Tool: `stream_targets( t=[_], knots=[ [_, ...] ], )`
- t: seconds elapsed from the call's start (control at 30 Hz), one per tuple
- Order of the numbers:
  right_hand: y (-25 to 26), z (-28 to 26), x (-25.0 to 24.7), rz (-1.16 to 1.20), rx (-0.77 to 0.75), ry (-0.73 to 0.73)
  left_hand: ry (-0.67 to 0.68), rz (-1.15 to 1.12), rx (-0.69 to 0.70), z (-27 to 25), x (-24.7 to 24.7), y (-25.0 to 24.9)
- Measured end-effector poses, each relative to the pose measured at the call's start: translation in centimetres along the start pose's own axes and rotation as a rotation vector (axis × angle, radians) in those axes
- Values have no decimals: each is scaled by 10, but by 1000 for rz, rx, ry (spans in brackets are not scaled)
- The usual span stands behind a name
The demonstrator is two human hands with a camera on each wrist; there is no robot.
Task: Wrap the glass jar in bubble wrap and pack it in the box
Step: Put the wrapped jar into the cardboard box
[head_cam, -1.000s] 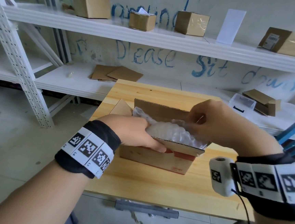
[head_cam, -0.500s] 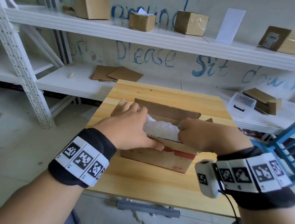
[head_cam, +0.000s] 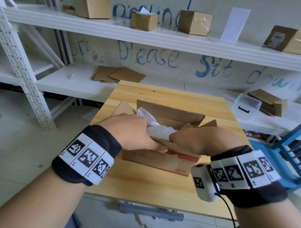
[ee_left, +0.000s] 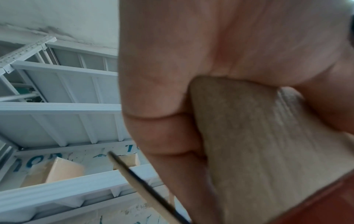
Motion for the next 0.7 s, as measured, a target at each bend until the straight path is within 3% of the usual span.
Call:
stream_targets(
  t=[0.17, 0.27, 0.4, 0.47, 0.57, 0.7],
  knots=[
    [1, 5, 0, 75, -6, 28, 25, -7, -55, 10, 1, 9],
    [1, 4, -2, 250, 22, 45, 25, -18, -79, 17, 2, 14],
    [1, 13, -1, 231, 53, 76, 46, -41, -41, 21, 5, 15],
    [0, 19, 1, 129, 100, 46, 36, -53, -46, 21, 5, 16],
    [-10, 22, 2, 108, 96, -157, -19, -68, -33, 19, 6, 16],
    [-10, 18, 4, 177, 78, -159, 6, -52, 2, 25, 9, 18]
  ],
)
Point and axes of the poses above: each hand's wrist, its own z-axis towards the middle knuckle, its own x-axis out of the palm, y = z × x, the point moved 1 cm from there along z, towards the middle knuckle
